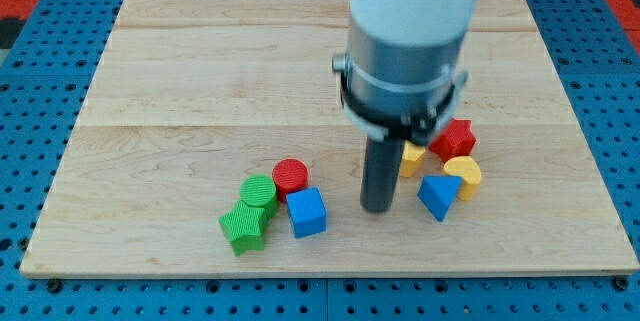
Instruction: Push the yellow blocks to the center of the board
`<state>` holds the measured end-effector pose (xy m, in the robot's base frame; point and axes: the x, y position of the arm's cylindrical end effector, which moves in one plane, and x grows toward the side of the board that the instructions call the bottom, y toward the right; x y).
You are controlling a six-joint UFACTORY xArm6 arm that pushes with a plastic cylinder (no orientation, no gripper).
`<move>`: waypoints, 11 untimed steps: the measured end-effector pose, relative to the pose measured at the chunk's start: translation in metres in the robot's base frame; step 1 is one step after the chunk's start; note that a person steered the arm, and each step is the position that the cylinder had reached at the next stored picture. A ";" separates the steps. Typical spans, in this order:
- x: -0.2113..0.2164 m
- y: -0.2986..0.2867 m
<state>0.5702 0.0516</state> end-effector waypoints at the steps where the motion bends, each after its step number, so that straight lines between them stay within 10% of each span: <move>1: 0.030 0.060; 2: 0.006 0.133; 5: -0.078 -0.006; 8: -0.063 0.051; 11: -0.141 -0.037</move>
